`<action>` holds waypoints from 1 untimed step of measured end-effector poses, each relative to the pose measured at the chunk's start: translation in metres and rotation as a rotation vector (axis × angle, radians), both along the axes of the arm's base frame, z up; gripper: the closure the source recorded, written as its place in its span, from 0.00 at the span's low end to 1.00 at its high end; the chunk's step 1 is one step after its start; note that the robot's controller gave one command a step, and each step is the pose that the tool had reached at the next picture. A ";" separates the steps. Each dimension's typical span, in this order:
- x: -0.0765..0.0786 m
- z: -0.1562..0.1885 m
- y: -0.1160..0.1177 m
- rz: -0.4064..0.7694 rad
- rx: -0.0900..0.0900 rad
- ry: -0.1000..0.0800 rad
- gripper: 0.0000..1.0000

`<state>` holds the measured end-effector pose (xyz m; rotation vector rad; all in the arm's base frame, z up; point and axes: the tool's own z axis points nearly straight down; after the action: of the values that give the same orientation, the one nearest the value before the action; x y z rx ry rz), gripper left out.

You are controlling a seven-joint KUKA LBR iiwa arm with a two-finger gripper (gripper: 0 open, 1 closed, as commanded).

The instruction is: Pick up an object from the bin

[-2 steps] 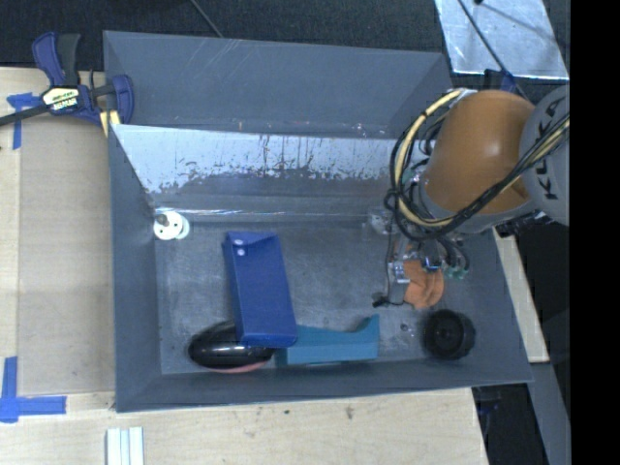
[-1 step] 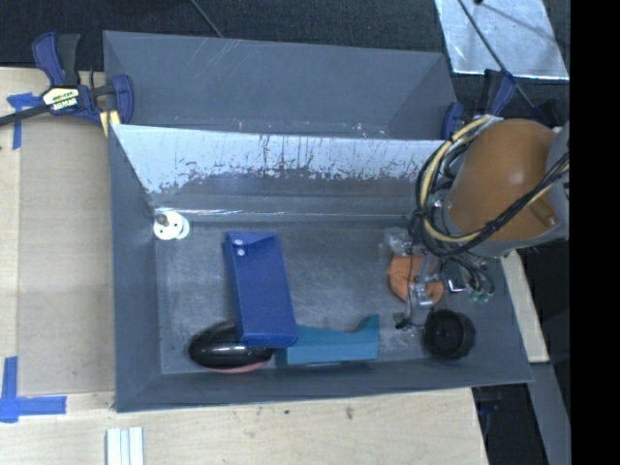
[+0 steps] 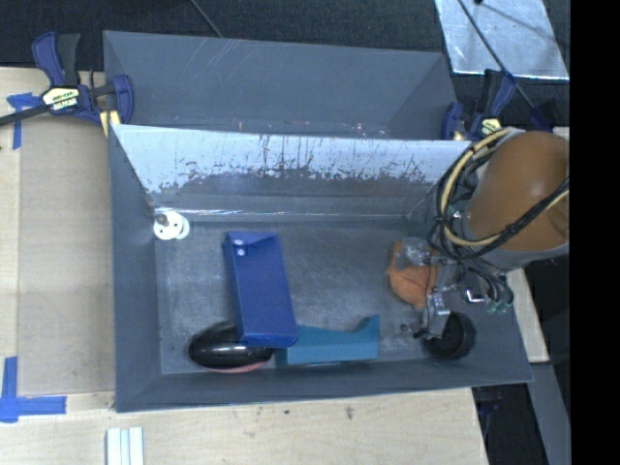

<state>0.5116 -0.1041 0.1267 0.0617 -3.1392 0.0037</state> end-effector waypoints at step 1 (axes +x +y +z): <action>-0.005 -0.054 -0.033 -0.186 0.001 -0.007 1.00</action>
Offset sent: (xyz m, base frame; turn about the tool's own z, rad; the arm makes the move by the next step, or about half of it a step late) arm 0.0000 0.0000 0.0000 0.0000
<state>0.5066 -0.1369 0.0726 -0.2306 -3.1378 0.0018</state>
